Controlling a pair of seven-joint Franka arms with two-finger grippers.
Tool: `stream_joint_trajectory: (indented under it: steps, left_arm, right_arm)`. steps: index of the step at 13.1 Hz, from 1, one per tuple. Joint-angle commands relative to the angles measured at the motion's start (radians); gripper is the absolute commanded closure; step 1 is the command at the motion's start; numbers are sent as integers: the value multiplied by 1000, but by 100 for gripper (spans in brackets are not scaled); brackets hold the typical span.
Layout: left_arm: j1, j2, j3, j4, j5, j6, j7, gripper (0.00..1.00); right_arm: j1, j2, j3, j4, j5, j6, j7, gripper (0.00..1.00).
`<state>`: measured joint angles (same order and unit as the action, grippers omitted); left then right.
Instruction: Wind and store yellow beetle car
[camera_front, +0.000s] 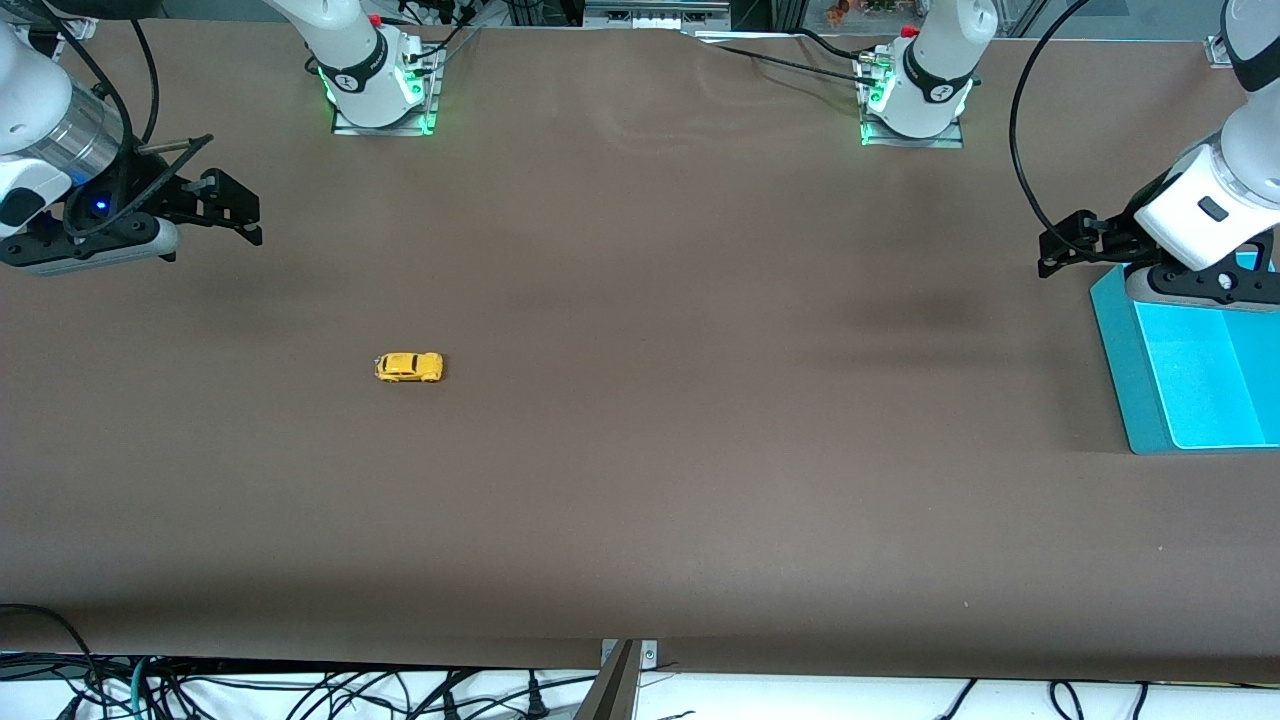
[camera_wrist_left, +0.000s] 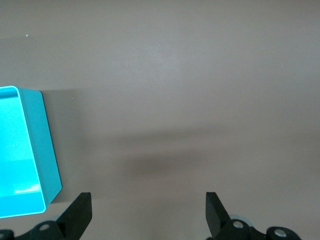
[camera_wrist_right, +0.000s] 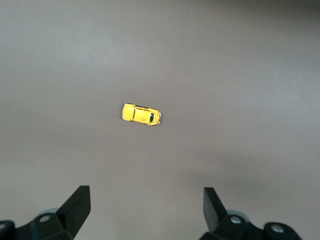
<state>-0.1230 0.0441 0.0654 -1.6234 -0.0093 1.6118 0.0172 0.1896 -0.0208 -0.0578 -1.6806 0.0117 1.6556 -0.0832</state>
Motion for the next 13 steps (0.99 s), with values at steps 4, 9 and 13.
stream_joint_trajectory:
  steps: [4, 9, 13]
  left_arm:
    - [-7, 14, 4, 36, -6, -20, -11, 0]
    - [-6, 14, 4, 36, -8, -20, -10, 0]
    - [-7, 14, 4, 36, -9, -20, -10, 0]
  right_arm:
    - [4, 8, 3, 1, -13, -20, 14, 0]
    - [36, 74, 18, -5, -10, -14, 4, 0]
    - [77, 140, 18, -1, 1, 1, -77, 0]
